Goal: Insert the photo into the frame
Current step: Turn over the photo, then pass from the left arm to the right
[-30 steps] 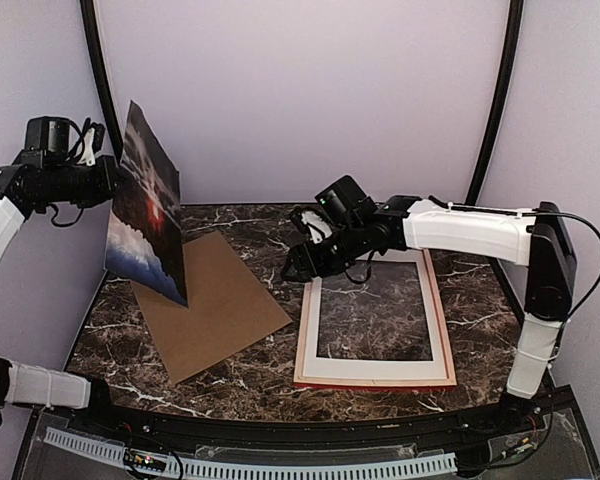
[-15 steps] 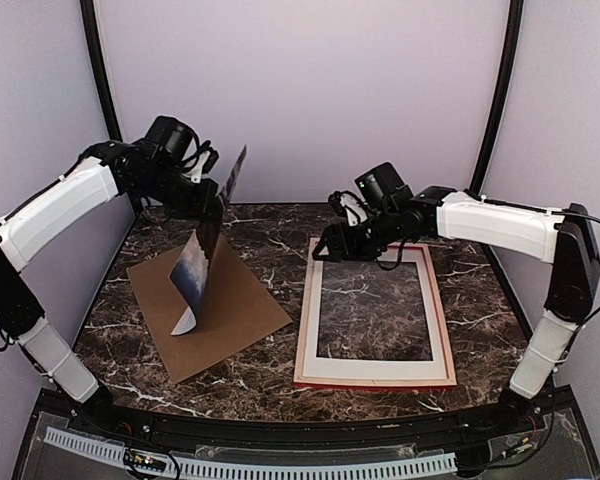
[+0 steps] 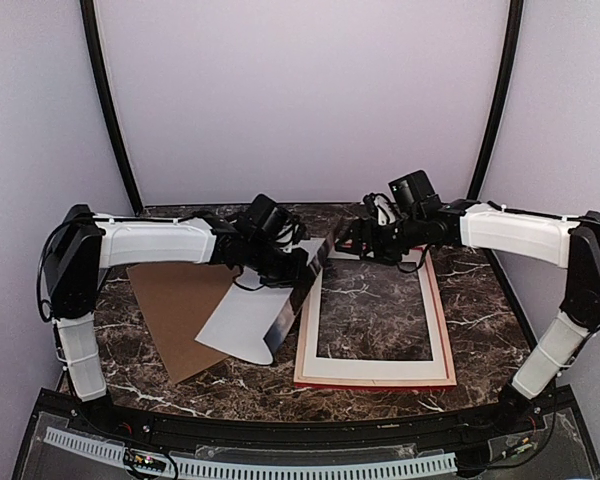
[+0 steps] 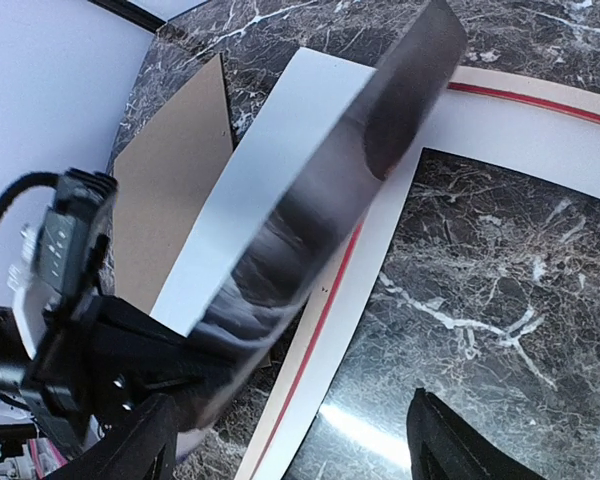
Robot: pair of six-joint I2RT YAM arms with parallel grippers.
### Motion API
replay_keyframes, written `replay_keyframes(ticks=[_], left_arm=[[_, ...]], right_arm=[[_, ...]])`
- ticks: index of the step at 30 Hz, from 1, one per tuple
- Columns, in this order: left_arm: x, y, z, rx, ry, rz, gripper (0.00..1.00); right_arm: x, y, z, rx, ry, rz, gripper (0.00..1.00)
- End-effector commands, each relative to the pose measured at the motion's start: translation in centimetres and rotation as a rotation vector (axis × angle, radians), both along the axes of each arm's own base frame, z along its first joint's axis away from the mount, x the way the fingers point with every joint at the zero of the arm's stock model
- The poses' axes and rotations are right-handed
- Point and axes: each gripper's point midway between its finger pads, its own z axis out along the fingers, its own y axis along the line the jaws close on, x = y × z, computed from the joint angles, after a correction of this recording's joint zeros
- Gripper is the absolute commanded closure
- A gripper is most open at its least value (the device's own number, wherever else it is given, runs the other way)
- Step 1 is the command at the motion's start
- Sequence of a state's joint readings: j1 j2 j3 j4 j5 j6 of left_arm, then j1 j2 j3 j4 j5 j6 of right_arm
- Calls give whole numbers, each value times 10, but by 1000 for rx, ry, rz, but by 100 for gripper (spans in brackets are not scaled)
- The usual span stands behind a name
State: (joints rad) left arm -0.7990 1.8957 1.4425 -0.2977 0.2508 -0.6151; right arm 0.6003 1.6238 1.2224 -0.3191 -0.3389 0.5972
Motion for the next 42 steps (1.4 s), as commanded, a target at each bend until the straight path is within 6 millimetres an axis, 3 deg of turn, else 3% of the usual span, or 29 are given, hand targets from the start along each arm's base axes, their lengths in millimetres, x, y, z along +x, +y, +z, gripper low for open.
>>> replay_keyframes(ticks=[1, 6, 18, 24, 28, 34, 42], left_arm=[[-3, -42, 15, -175, -4, 9, 100], [-9, -62, 6, -224, 3, 16, 98], [-24, -82, -16, -250, 50, 8, 81], [-29, -86, -23, -260, 67, 1, 79], [-33, -88, -29, -266, 86, -5, 79], [-38, -94, -35, -259, 95, -15, 78], [-42, -98, -37, -261, 98, -44, 62]], right_arm=[[8, 2, 10, 80, -18, -50, 20], [12, 1, -14, 71, 28, -88, 20], [16, 5, -50, 58, 99, -92, 23], [16, 1, -72, 30, 136, -103, 30], [15, -1, -87, 33, 160, -111, 45], [16, -3, -92, 23, 158, -117, 66], [20, -18, -99, -17, 150, -135, 88]])
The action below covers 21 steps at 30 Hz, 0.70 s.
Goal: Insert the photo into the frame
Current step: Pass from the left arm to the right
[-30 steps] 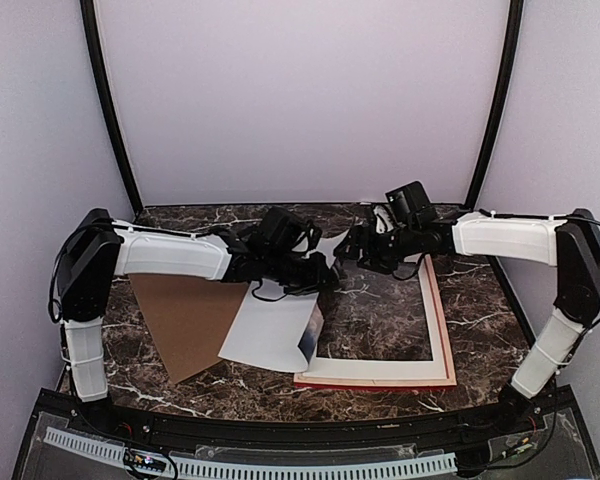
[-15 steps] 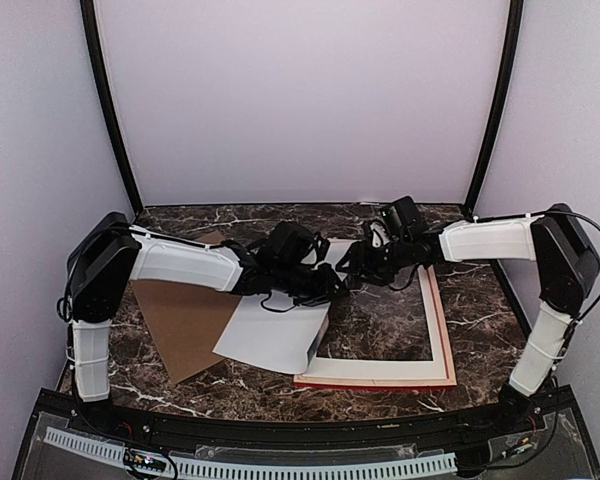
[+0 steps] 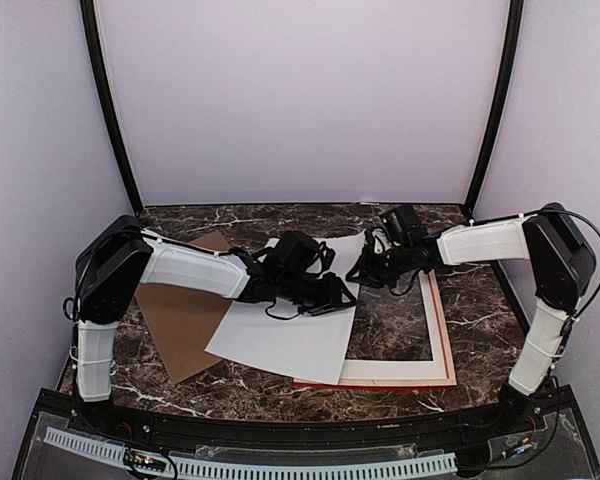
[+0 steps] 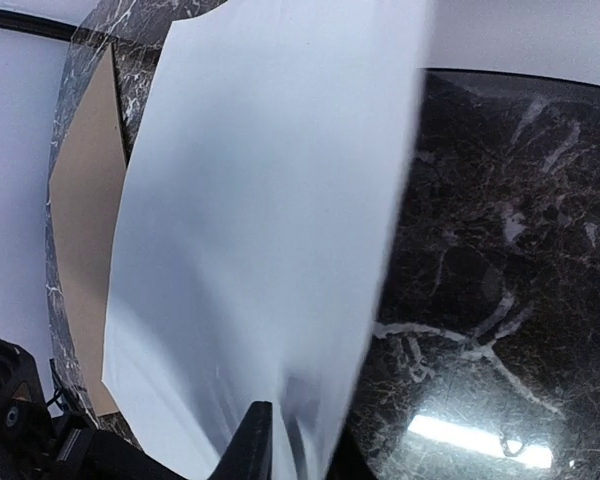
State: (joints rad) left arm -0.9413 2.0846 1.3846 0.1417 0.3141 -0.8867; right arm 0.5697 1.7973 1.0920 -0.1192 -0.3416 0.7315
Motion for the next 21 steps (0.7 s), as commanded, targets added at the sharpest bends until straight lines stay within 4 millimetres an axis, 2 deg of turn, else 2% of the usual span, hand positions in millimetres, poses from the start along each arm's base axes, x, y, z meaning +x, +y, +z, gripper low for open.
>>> replay_keyframes(ticks=[1, 5, 7, 11, 16, 19, 21], left_arm=[[-6, -6, 8, -27, -16, -41, 59], [-11, -9, 16, -39, -35, -92, 51], [-14, -10, 23, -49, -57, -121, 48], [-16, -3, 41, -37, -136, -155, 37], [-12, 14, 68, 21, -279, -163, 30], [-6, 26, 73, 84, -332, -145, 29], [-1, 32, 79, 121, -376, -143, 28]], right_arm=[[8, -12, -4, -12, -23, -16, 91], [10, -23, -7, -19, -18, -16, 100], [10, -31, -7, -31, -14, -5, 100], [7, -51, -5, -73, -16, 37, 100], [-5, -89, 1, -180, -11, 111, 100], [-13, -118, 7, -227, -8, 130, 100], [-20, -129, 10, -238, -3, 158, 100]])
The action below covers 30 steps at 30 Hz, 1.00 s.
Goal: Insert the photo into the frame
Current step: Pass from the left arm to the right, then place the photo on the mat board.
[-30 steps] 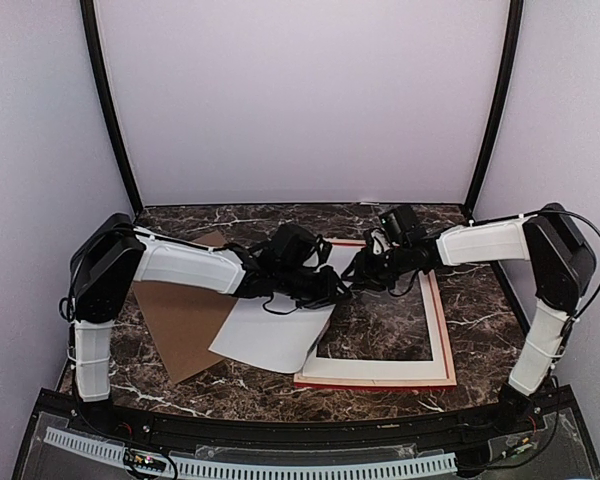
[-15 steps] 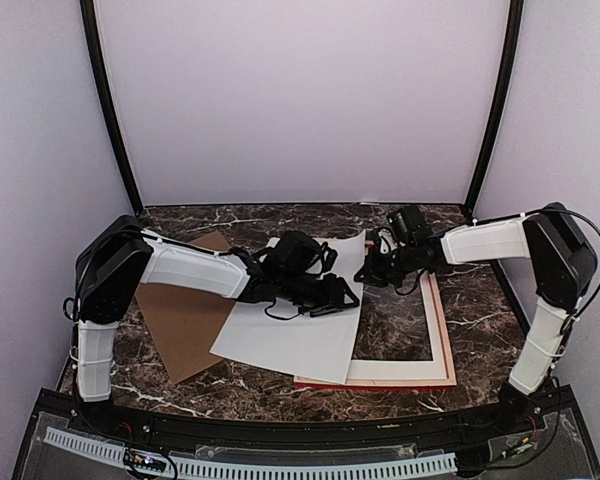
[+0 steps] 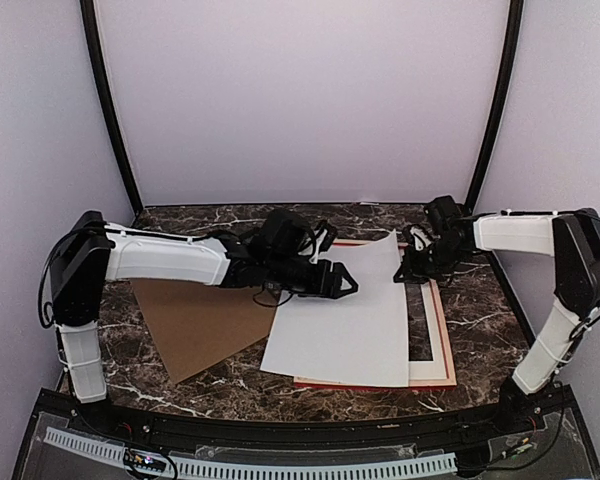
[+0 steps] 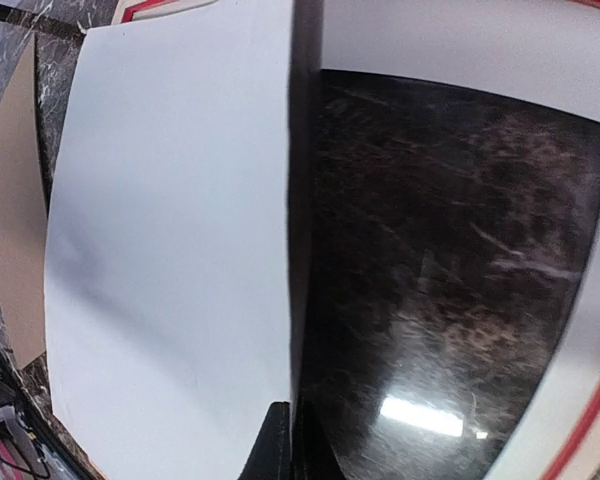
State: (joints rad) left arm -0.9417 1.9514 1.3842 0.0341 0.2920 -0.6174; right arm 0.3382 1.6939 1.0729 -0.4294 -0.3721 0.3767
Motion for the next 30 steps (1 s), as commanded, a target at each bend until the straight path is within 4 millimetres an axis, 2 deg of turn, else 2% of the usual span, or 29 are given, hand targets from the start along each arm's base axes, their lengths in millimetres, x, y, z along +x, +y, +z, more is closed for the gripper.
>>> replay_keyframes(ticks=[1, 6, 14, 21, 30], left_arm=[[6, 21, 32, 75, -153, 4, 28], [17, 35, 35, 125, -183, 35, 27], [25, 49, 38, 161, -199, 66, 27], [26, 52, 36, 175, -195, 72, 27], [28, 57, 28, 197, -184, 86, 27]], right_arm=[[-20, -29, 14, -63, -4, 107, 100], [-20, -60, 14, -177, -9, 97, 100], [-4, -81, 12, -258, -18, 84, 100], [20, -73, 18, -199, -53, 85, 100], [36, -66, 25, -107, -83, 56, 100]])
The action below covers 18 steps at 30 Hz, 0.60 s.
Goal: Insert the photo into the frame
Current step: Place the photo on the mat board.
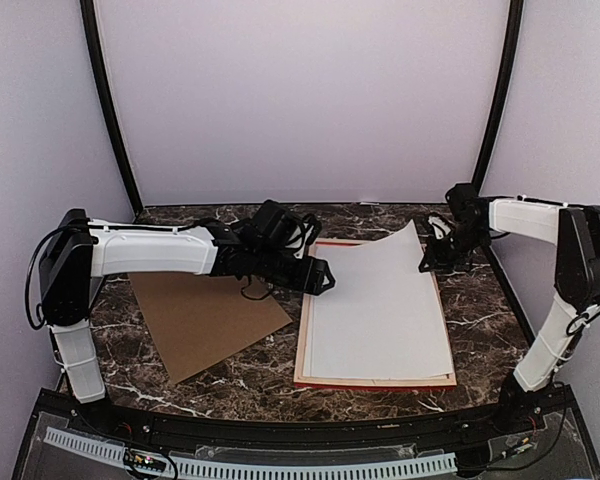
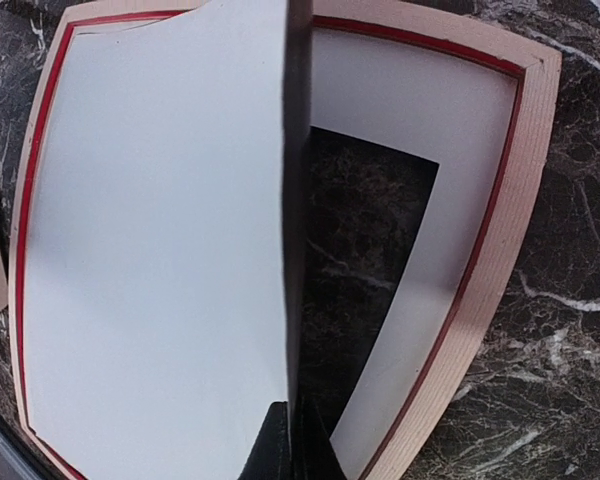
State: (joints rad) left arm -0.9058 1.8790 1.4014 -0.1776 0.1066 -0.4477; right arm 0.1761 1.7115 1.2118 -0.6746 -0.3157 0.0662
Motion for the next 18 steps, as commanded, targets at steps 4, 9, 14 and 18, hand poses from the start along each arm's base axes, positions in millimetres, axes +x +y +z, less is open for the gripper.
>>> replay_keyframes(ticks=[4, 9, 14, 18], left_arm=[[3, 9, 24, -15, -37, 13, 27], [5, 12, 22, -2, -32, 24, 26], [9, 19, 21, 15, -30, 43, 25], [11, 23, 20, 24, -30, 56, 24]], right_arm=[[25, 0, 9, 76, -46, -47, 100], [26, 1, 1, 90, -28, -61, 100], [24, 2, -7, 102, -12, -71, 100], [23, 2, -10, 110, -7, -90, 100]])
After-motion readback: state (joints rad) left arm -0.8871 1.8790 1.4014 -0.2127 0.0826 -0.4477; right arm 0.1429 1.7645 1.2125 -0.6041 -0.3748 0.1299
